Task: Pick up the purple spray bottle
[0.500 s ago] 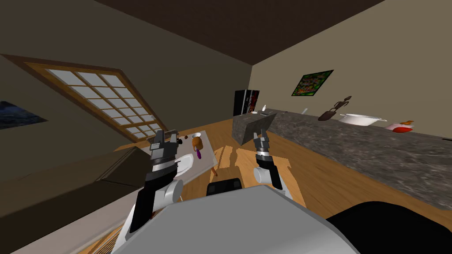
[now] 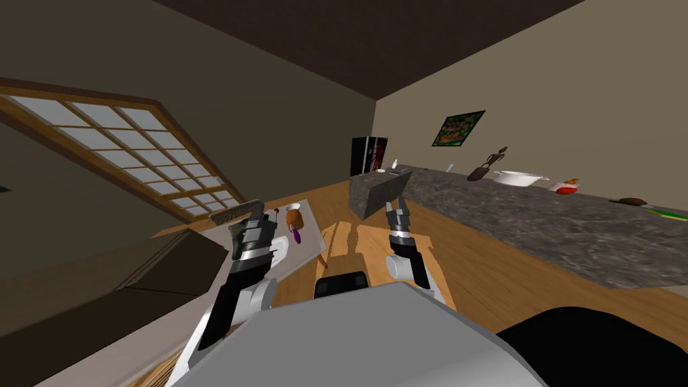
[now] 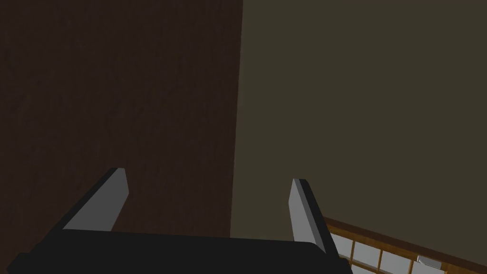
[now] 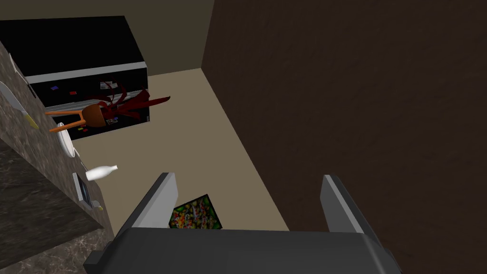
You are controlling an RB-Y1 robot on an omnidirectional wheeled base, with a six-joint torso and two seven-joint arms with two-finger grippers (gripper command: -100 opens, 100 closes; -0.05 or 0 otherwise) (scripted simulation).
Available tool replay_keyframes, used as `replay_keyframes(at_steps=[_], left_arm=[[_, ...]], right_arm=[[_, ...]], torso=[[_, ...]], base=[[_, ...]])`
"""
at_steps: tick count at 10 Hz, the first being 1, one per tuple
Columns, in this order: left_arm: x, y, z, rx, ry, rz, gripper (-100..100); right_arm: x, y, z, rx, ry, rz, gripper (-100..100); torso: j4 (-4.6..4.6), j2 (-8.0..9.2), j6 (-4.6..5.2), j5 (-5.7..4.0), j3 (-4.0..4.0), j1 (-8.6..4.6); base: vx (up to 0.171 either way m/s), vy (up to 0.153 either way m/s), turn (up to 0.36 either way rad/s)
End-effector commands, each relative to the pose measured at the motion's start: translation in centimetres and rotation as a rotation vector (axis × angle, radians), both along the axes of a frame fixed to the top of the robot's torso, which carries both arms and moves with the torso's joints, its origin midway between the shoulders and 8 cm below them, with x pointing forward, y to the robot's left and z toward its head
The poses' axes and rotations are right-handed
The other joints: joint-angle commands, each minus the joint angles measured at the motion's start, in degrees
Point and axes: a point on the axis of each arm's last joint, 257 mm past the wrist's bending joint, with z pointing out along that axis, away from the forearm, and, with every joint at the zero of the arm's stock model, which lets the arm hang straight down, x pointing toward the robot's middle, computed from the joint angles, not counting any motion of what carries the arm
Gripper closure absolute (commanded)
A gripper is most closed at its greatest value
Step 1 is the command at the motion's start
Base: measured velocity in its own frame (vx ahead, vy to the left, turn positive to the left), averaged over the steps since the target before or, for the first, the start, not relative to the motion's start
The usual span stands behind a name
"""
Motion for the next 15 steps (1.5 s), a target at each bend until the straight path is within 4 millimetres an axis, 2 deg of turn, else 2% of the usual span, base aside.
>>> replay_keyframes(at_steps=[1, 2, 3, 5, 6, 7, 8, 10, 11, 13, 14, 15], left_arm=[[0.8, 0.3, -1.7, 0.015, 0.058, 0.004, -100], [1.4, 0.6, -3.5, 0.028, 0.110, 0.008, -100], [1.4, 0.6, -3.5, 0.028, 0.110, 0.008, -100], [2.3, 1.2, -7.6, 0.053, 0.226, 0.019, -100], [2.3, 1.2, -7.6, 0.053, 0.226, 0.019, -100], [2.6, 1.6, -9.7, 0.066, 0.285, 0.024, -100], [2.6, 1.6, -9.9, 0.066, 0.288, 0.024, -100], [2.9, 2.5, -14.8, 0.093, 0.420, 0.035, -100], [2.9, 2.5, -14.8, 0.093, 0.420, 0.035, -100], [2.5, 3.6, -20.1, 0.122, 0.560, 0.044, -100], [2.5, 3.6, -20.1, 0.122, 0.560, 0.044, -100], [2.1, 4.2, -22.8, 0.138, 0.631, 0.048, -100]], right_arm=[[0.0, 0.0, 0.0, 0.000, 0.000, 0.000, 0], [0.0, 0.0, 0.0, 0.000, 0.000, 0.000, 0], [0.0, 0.0, 0.0, 0.000, 0.000, 0.000, 0], [0.0, 0.0, 0.0, 0.000, 0.000, 0.000, 0], [0.0, 0.0, 0.0, 0.000, 0.000, 0.000, 0], [0.0, 0.0, 0.0, 0.000, 0.000, 0.000, 0], [0.0, 0.0, 0.0, 0.000, 0.000, 0.000, 0], [0.0, 0.0, 0.0, 0.000, 0.000, 0.000, 0], [0.0, 0.0, 0.0, 0.000, 0.000, 0.000, 0], [0.0, 0.0, 0.0, 0.000, 0.000, 0.000, 0], [0.0, 0.0, 0.0, 0.000, 0.000, 0.000, 0], [0.0, 0.0, 0.0, 0.000, 0.000, 0.000, 0]], torso=[[0.00, 0.00, 0.00, 0.00, 0.00, 0.00], [-0.01, -0.03, 0.02, 0.01, -0.02, 0.01], [-0.01, -0.01, 0.01, 0.00, -0.01, -0.03], [-0.01, -0.02, 0.02, 0.00, -0.01, -0.02], [-0.01, -0.01, 0.01, -0.01, -0.01, -0.06], [-0.01, -0.03, -0.01, -0.01, -0.02, -0.02], [-0.01, -0.03, 0.01, 0.00, -0.02, -0.03], [-0.02, -0.05, 0.01, 0.01, -0.03, 0.02], [-0.02, -0.08, 0.01, 0.00, -0.05, -0.03], [-0.02, -0.08, 0.00, 0.00, -0.05, 0.01], [-0.02, -0.09, 0.01, -0.01, -0.05, -0.05], [-0.02, -0.10, -0.02, -0.01, -0.06, 0.00]], base=[[-0.013, -0.036, -0.107], [-0.017, -0.051, -0.178], [-0.017, -0.040, -0.048], [-0.014, -0.053, -0.149], [-0.011, -0.045, -0.061], [-0.010, -0.048, -0.101], [-0.008, -0.036, -0.073], [0.001, -0.047, -0.177], [0.005, -0.042, -0.063], [0.006, -0.050, -0.151], [0.013, -0.043, -0.081], [0.014, -0.038, -0.110]])
